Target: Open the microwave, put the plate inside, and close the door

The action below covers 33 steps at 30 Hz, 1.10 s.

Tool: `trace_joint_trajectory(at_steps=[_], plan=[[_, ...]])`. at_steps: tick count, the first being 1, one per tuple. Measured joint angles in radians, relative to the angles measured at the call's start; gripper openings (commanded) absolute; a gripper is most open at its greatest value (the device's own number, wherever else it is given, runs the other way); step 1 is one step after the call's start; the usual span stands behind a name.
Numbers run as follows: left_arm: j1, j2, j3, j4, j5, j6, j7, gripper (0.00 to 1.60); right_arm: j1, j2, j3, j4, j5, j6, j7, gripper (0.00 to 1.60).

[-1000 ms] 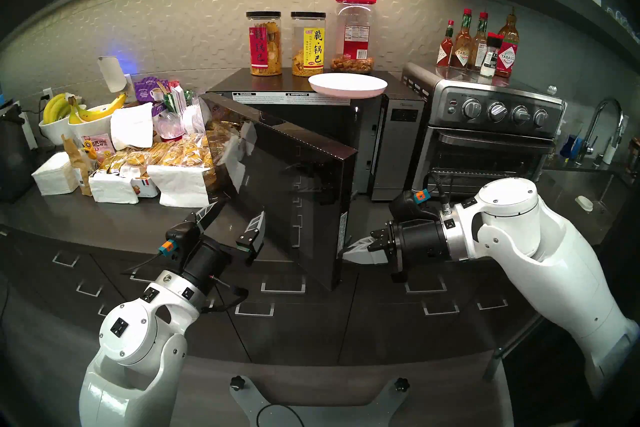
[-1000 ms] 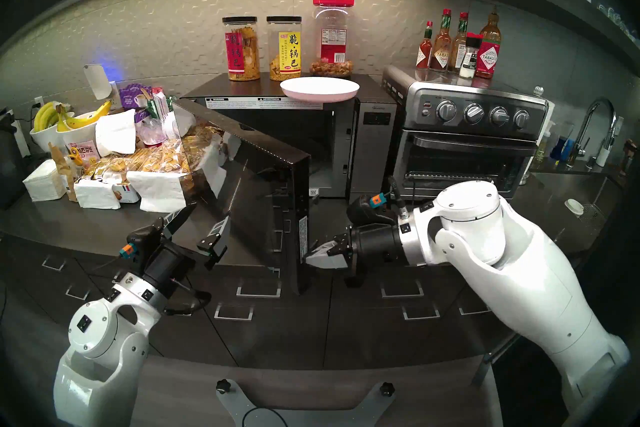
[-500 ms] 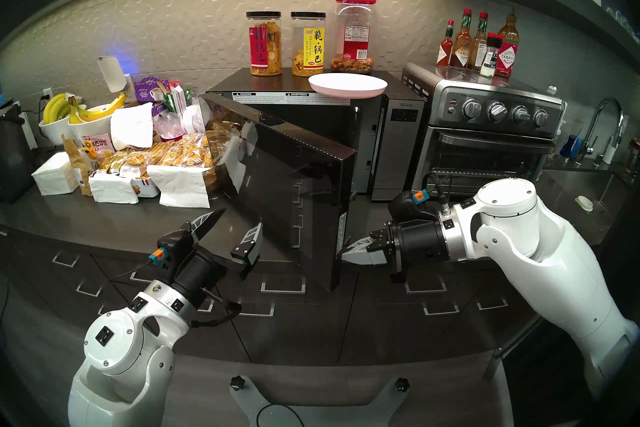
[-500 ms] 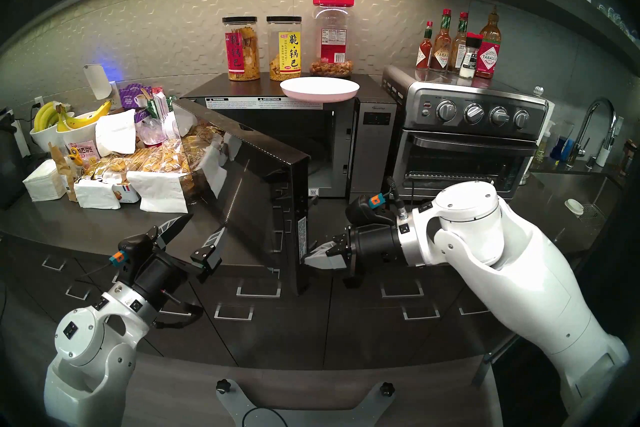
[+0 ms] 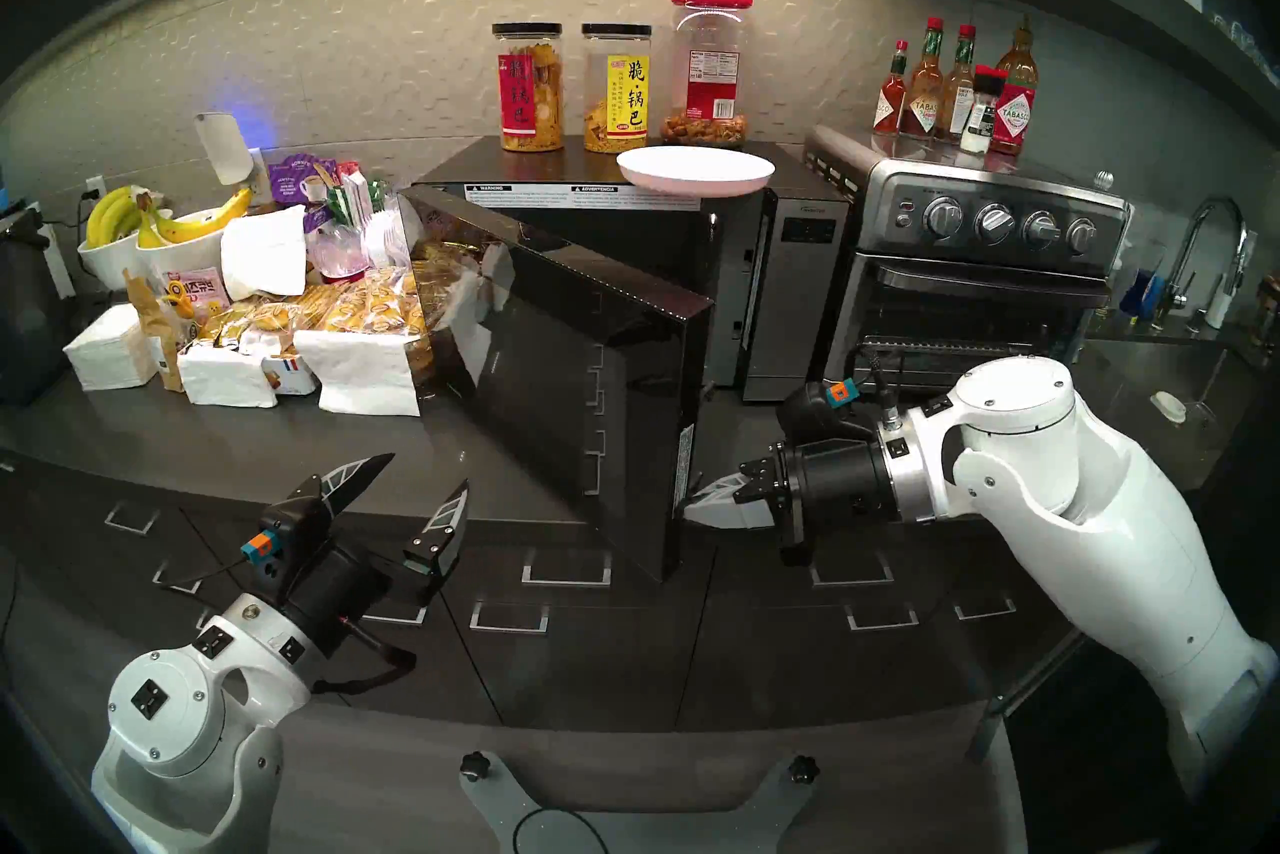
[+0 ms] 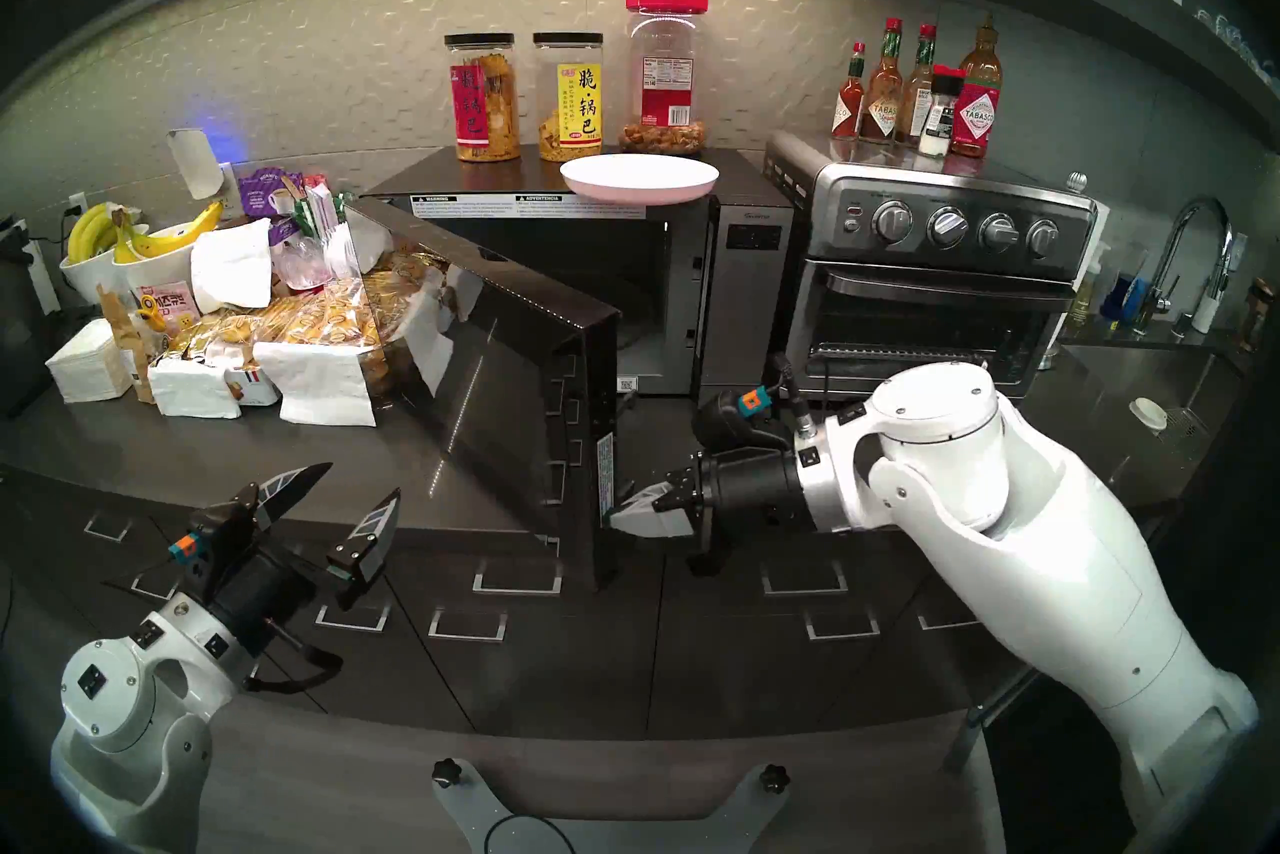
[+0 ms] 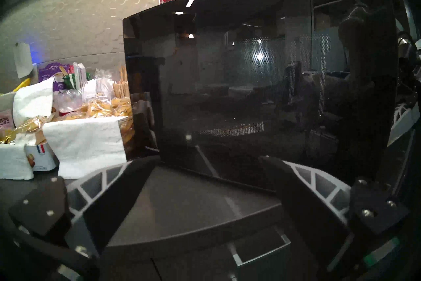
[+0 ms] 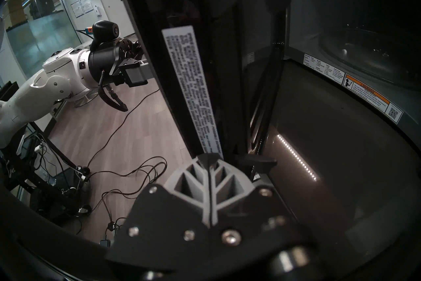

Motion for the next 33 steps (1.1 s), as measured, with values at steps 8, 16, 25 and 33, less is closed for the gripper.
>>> trace_joint_trajectory(at_steps=[8,16,25,33], plan=[[0.069,-0.016,-0.089,-0.002,-0.055,-0.105,-0.1,1.6,-0.001,0.001,0.002,0.0,0.0,0.0,0.0,0.0],[0.131,-0.034,-0.173,-0.004,-0.149,-0.187,-0.218,1.6,-0.004,0.007,0.007,-0.001,0.0,0.0,0.0,0.0],[0.197,-0.065,-0.26,-0.006,-0.299,-0.225,-0.339,1.6,-0.007,0.017,0.013,-0.002,0.001,-0.002,0.0,0.0],[0.258,-0.089,-0.318,-0.007,-0.398,-0.235,-0.447,1.6,-0.012,0.025,0.019,-0.008,0.003,-0.004,0.002,0.0]])
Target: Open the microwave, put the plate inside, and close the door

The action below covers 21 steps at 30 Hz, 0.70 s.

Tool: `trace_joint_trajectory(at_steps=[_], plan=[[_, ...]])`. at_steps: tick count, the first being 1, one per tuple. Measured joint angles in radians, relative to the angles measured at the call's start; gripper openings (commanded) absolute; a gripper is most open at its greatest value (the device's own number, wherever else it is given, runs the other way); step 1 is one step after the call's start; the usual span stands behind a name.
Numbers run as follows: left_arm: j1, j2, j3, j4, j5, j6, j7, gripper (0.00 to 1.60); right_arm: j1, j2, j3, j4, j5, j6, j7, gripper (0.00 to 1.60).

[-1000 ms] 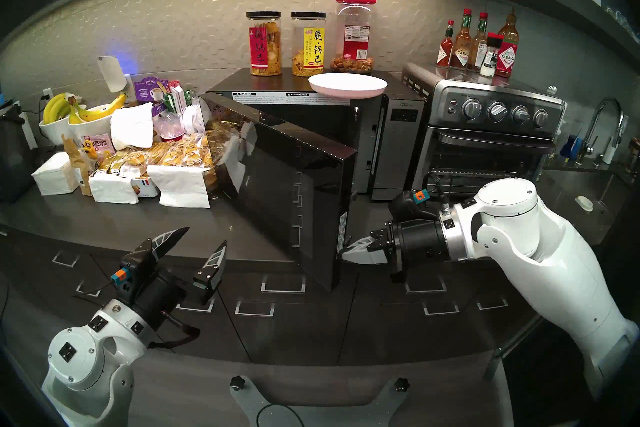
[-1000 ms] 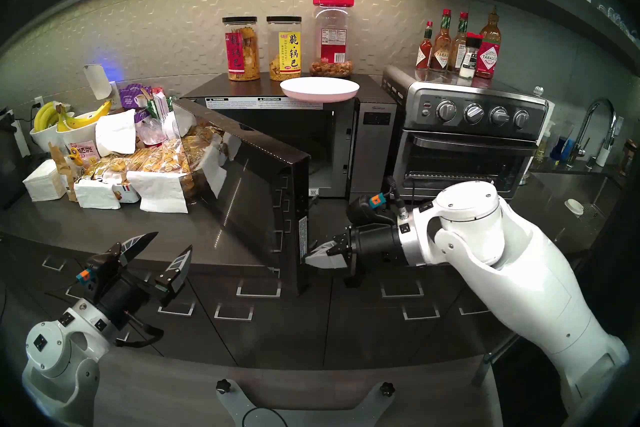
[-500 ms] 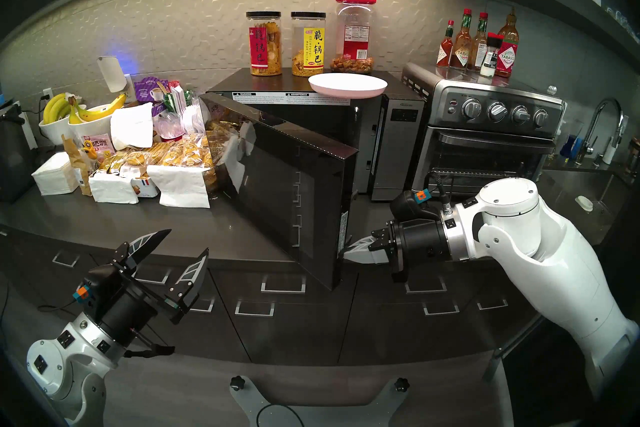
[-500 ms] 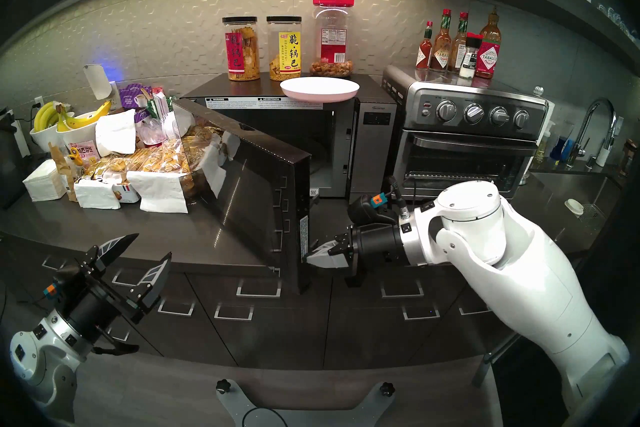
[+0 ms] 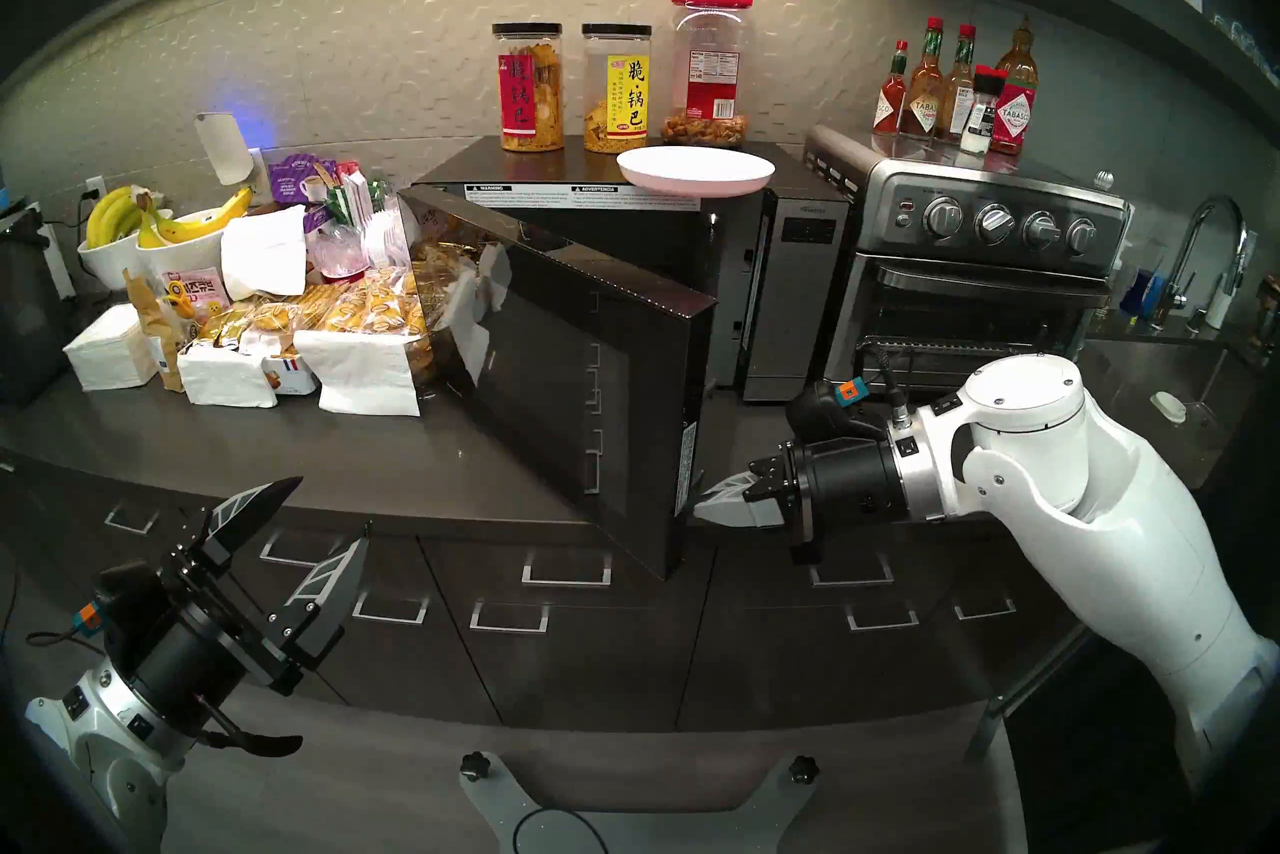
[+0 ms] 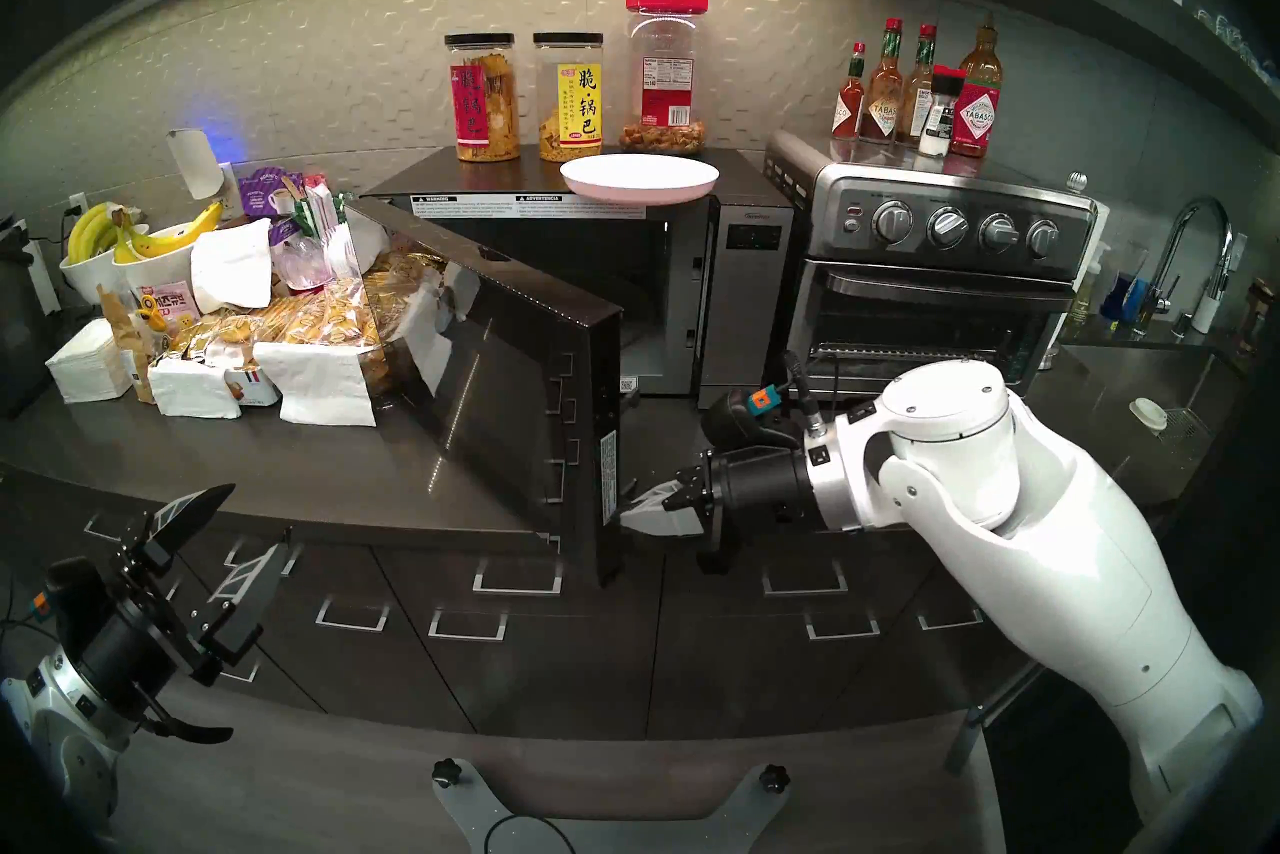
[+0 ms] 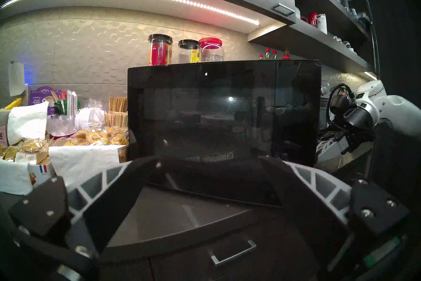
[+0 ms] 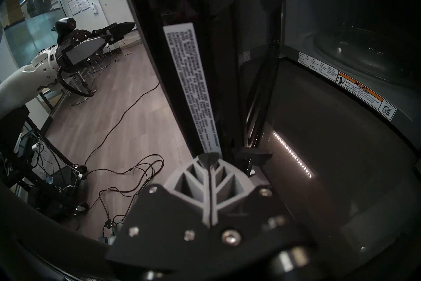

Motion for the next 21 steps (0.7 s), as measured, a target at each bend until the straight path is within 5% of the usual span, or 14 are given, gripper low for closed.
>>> trace_joint_trajectory(at_steps=[21], plan=[[0.059,-0.033,-0.055,-0.003,-0.08,0.001,-0.107,1.6,-0.023,0.014,0.024,-0.008,0.004,-0.01,0.006,0.0]])
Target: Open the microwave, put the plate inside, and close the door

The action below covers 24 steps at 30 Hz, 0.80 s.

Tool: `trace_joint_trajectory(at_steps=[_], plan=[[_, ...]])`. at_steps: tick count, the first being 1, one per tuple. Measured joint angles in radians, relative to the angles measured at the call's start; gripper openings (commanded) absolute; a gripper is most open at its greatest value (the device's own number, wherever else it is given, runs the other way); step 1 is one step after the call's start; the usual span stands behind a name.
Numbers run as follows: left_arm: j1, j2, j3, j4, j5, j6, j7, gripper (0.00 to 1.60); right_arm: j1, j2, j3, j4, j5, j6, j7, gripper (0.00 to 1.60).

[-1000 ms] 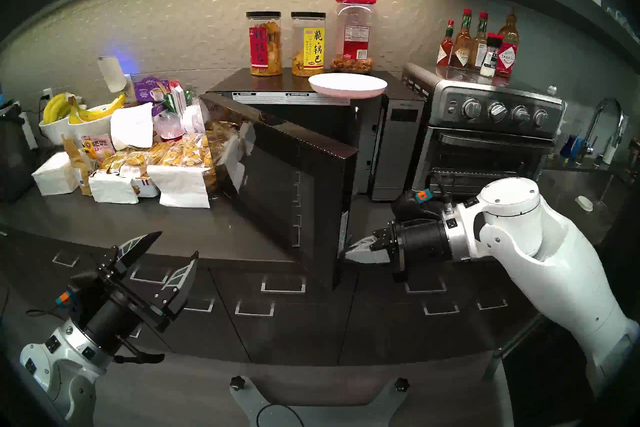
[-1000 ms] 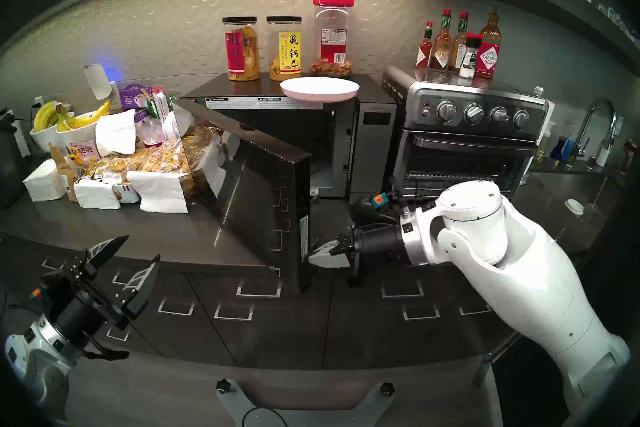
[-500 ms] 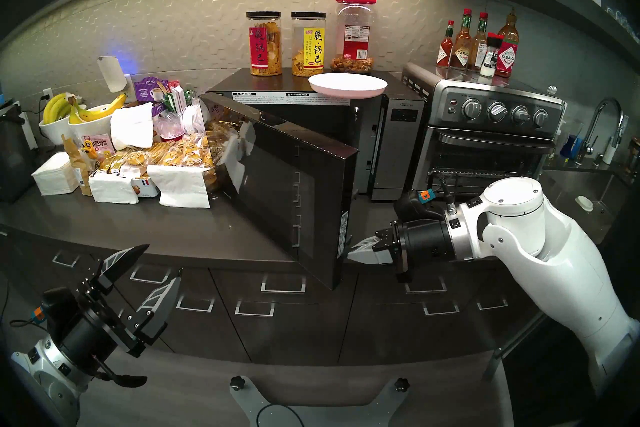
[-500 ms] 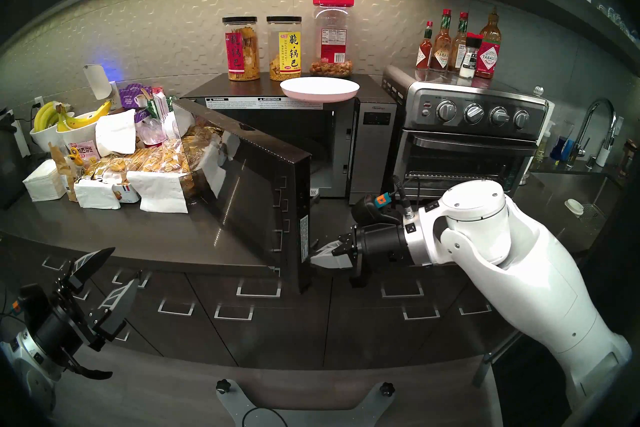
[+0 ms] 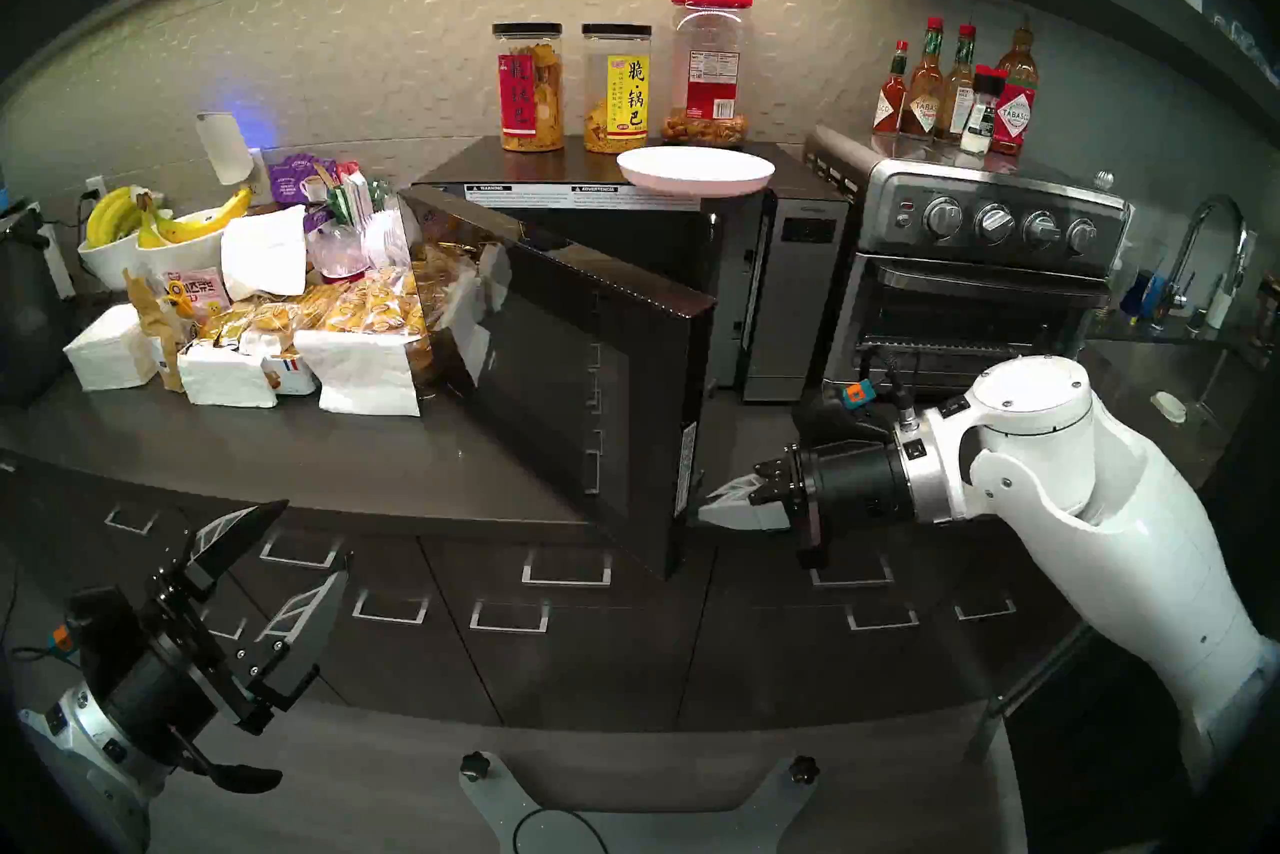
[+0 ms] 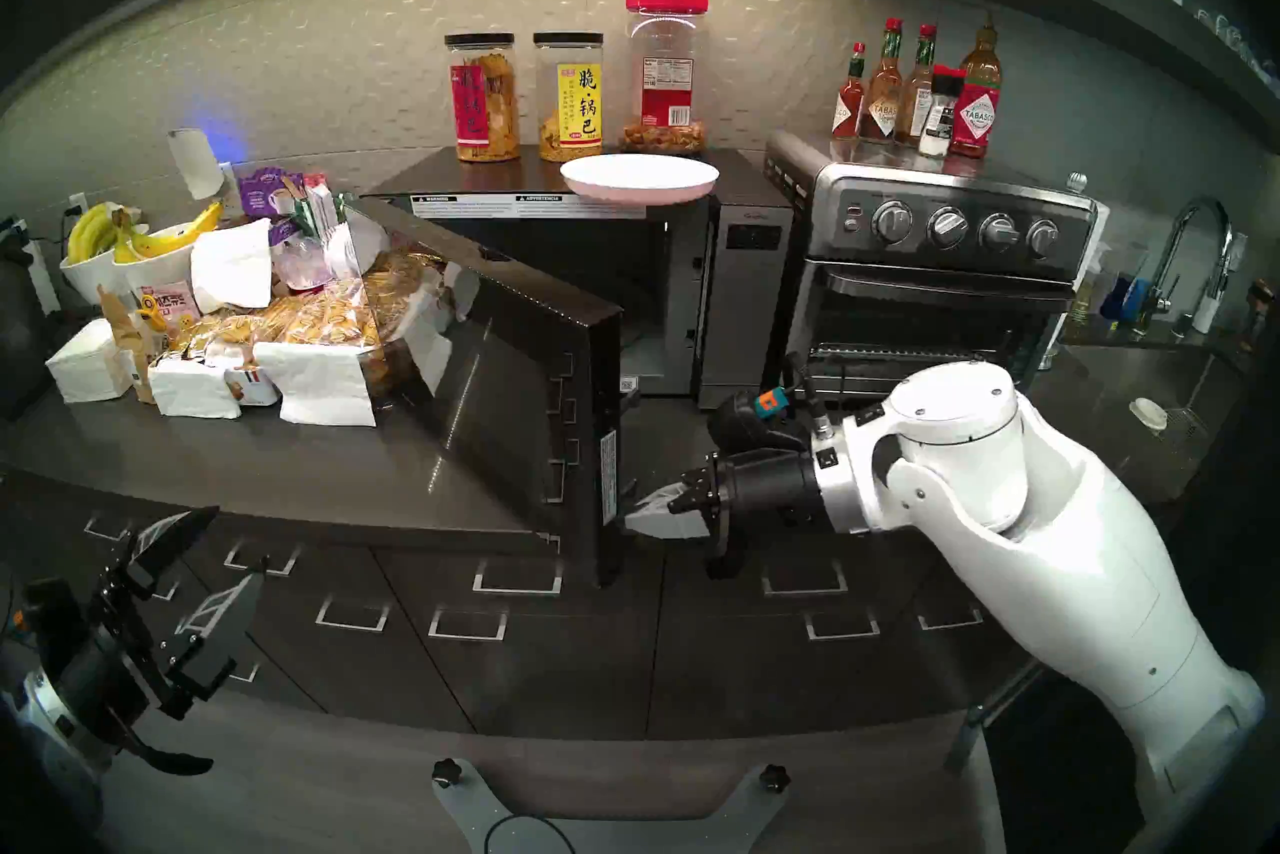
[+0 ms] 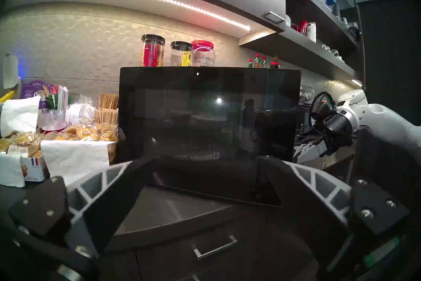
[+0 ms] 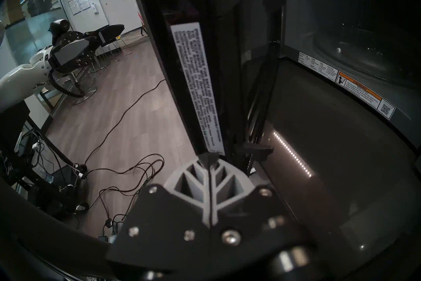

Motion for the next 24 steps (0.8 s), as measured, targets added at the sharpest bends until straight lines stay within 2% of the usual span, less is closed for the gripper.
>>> trace_joint_trajectory(at_steps=[15,24], plan=[[0.006,-0.011,-0.01,-0.001,-0.01,0.004,-0.021,1.6,0.02,-0.009,0.044,0.079,0.004,-0.011,-0.008,0.0],[0.006,-0.016,-0.013,-0.001,-0.011,0.012,-0.027,1.6,0.058,-0.039,0.036,0.097,0.004,-0.001,-0.024,0.0]])
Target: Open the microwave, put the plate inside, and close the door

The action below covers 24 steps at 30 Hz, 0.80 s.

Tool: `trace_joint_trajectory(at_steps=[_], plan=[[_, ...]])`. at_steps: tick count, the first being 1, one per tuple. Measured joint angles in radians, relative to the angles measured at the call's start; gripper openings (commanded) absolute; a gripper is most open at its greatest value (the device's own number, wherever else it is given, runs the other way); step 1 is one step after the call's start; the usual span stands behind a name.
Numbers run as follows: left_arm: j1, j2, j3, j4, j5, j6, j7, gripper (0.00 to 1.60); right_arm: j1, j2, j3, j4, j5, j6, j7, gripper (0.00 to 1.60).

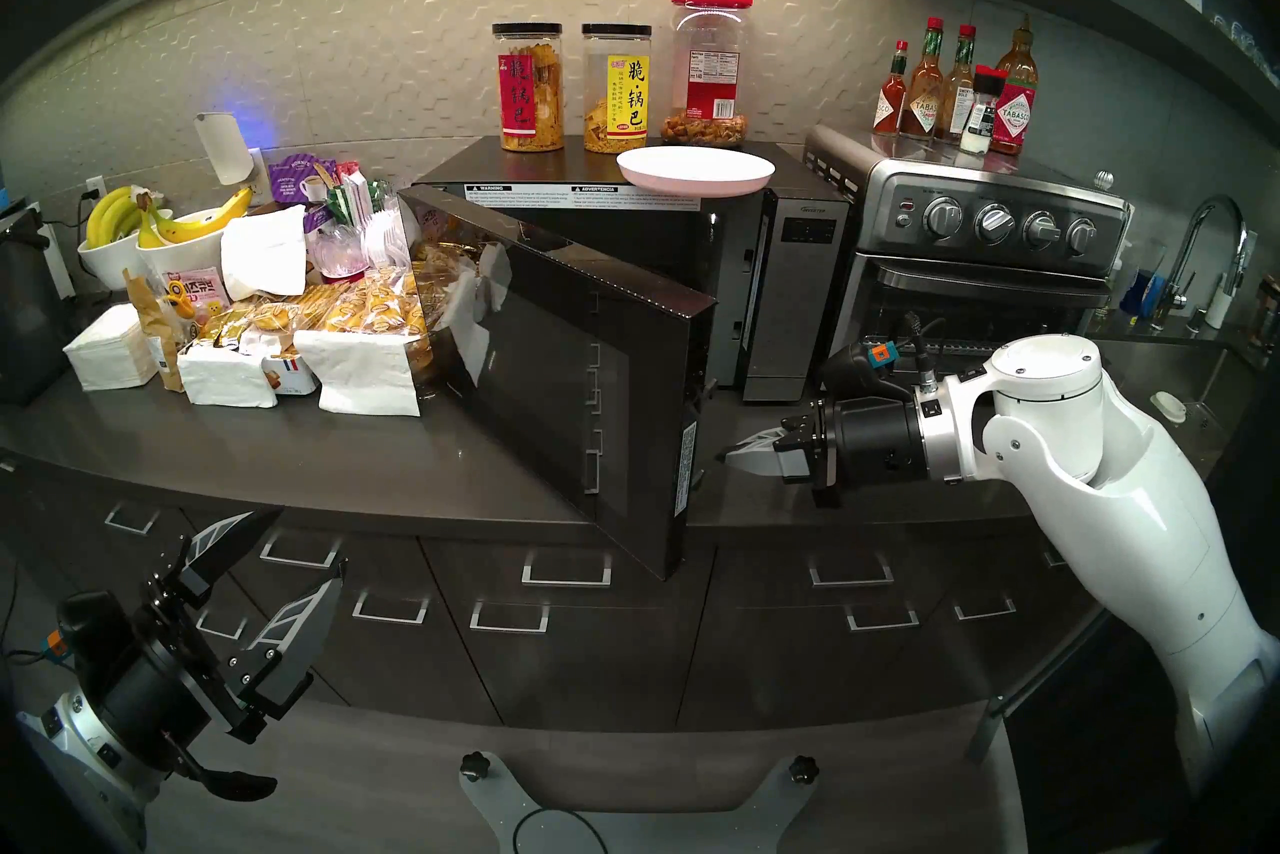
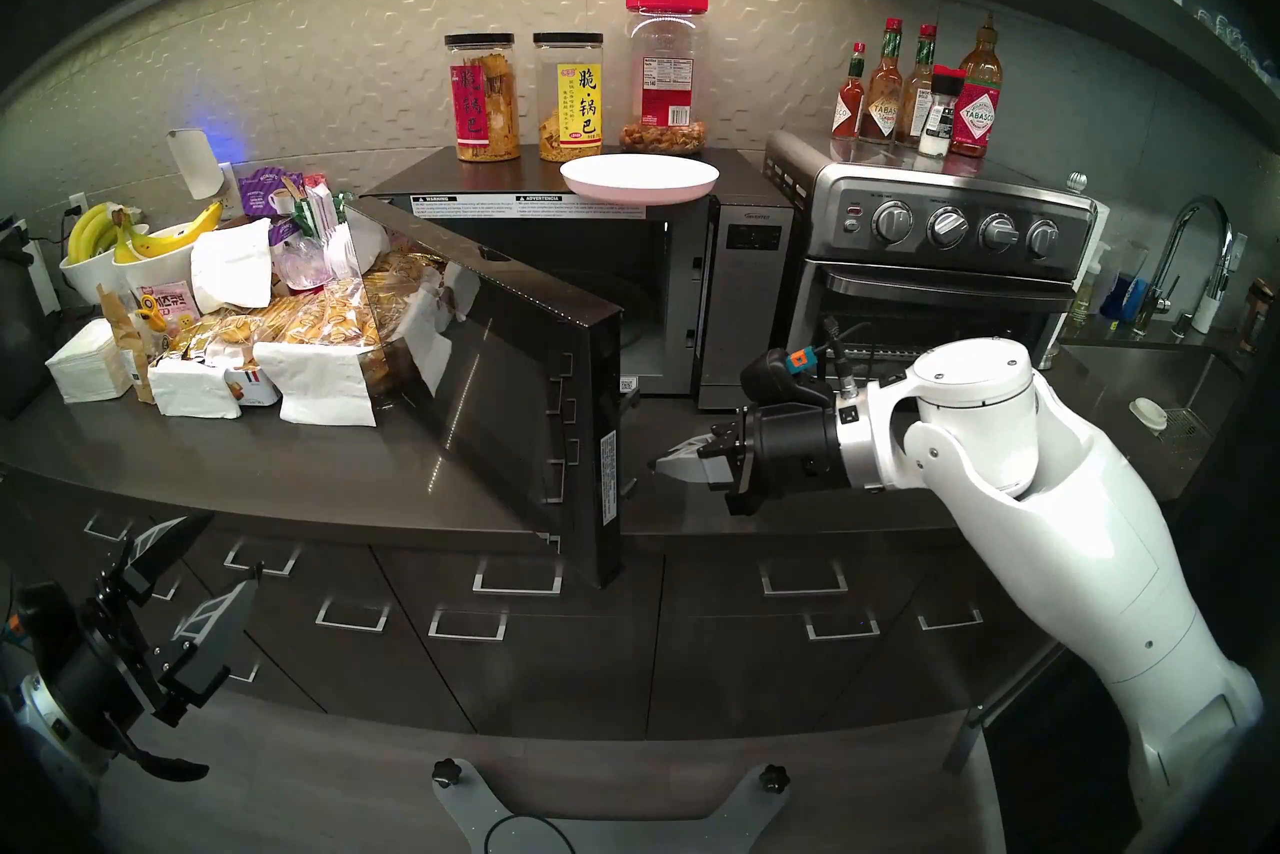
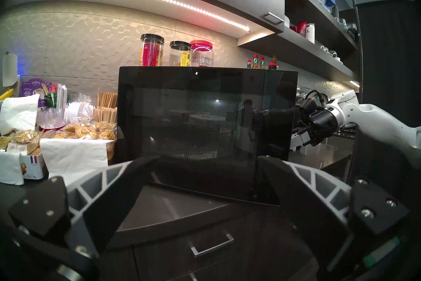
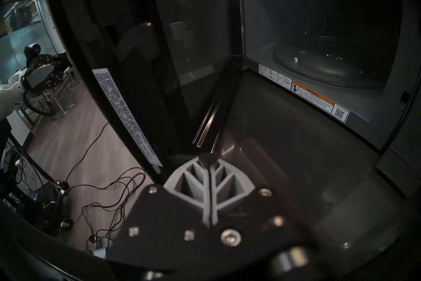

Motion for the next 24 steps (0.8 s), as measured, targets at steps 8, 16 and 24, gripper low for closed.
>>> trace_joint_trajectory(at_steps=[8,16,24], plan=[[0.0,-0.004,-0.002,0.0,0.0,0.005,-0.004,1.6,0.026,-0.024,-0.043,-0.025,0.001,0.034,-0.001,0.0],[-0.001,-0.007,-0.004,0.0,0.0,0.01,-0.008,1.6,0.035,-0.031,-0.074,-0.064,0.0,0.058,0.011,0.0],[-0.002,-0.01,-0.005,0.0,0.0,0.013,-0.011,1.6,0.033,-0.03,-0.081,-0.105,0.002,0.077,0.026,0.0]])
